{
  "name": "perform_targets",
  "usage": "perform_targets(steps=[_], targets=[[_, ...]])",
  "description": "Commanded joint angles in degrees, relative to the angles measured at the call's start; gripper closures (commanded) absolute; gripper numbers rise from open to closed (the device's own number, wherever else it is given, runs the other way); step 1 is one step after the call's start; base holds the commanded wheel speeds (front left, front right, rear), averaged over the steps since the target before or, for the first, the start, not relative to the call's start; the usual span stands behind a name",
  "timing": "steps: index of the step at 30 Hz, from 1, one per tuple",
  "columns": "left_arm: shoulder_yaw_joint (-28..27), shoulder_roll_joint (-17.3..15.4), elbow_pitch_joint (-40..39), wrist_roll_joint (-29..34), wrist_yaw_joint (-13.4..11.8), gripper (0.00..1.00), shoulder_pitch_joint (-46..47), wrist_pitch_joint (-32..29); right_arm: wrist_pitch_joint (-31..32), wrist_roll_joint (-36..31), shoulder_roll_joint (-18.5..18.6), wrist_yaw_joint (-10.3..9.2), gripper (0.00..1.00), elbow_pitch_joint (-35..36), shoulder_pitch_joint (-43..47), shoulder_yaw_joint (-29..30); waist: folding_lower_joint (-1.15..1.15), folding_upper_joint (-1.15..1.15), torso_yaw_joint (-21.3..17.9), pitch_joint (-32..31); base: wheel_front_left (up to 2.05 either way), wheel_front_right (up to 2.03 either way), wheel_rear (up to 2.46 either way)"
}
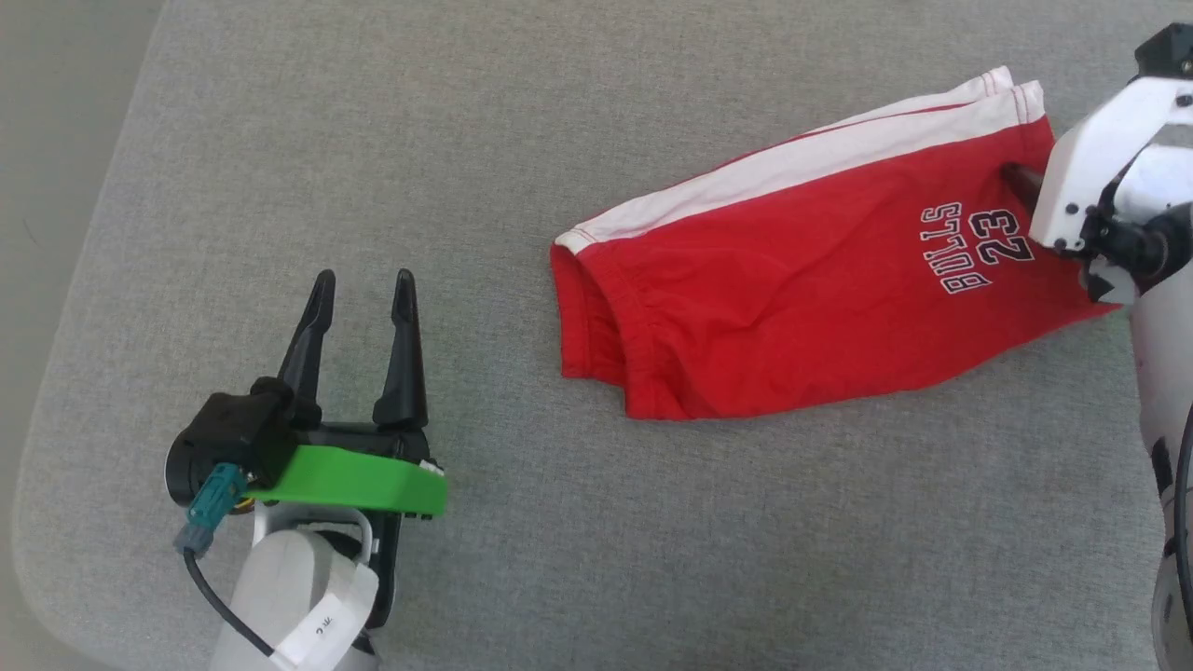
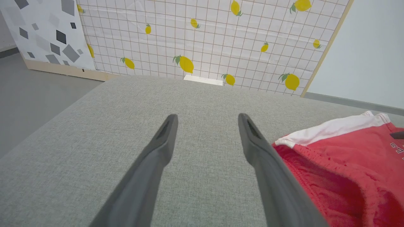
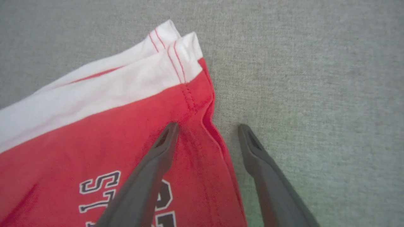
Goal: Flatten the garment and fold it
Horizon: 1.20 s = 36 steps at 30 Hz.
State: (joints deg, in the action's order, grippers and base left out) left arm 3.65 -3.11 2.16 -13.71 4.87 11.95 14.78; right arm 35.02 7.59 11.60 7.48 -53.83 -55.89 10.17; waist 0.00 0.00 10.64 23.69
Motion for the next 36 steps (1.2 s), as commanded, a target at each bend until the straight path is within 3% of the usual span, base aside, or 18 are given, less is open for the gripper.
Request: perform_targets(steps=[1,3,15,24,30,36], targets=[[0.09,0.23,-0.04,-0.55,-0.34,0.0,0.74,0.21,2.66,1.0,-2.36,0.01,0.66,-2.28,2.65,-0.98,0.0,0.0,0.05,-0.15,0.0,0.0,0.0],[0.22,0.23,0.13,-0.5,-0.33,0.0,0.67,0.21,3.98,1.91,-2.44,0.01,1.0,-1.59,3.35,-1.88,0.0,0.0,-0.11,-0.57,0.0,0.0,0.0],[-0.04,0.23,1.32,0.59,-0.03,0.0,-1.11,0.21,-1.69,5.12,2.47,0.01,1.0,7.18,11.86,-2.8,0.0,0.0,-3.56,-6.06,0.0,0.0,0.0],[-0.07,0.23,2.15,1.38,0.5,0.0,-3.56,0.22,-4.64,-2.94,7.51,0.01,1.0,13.89,20.55,4.71,0.0,0.0,-7.45,-10.08,0.0,0.0,0.0],[-0.18,0.23,2.29,1.9,0.85,0.0,-4.17,0.22,-3.45,-7.97,5.91,0.01,1.0,21.06,23.33,8.57,0.0,0.0,-8.77,-10.59,0.0,0.0,0.0],[0.21,0.23,2.76,2.17,1.21,0.0,-4.18,0.22,-0.08,-8.3,3.29,0.01,1.0,30.25,24.08,3.07,0.0,0.0,-8.34,-11.06,0.0,0.0,0.0]])
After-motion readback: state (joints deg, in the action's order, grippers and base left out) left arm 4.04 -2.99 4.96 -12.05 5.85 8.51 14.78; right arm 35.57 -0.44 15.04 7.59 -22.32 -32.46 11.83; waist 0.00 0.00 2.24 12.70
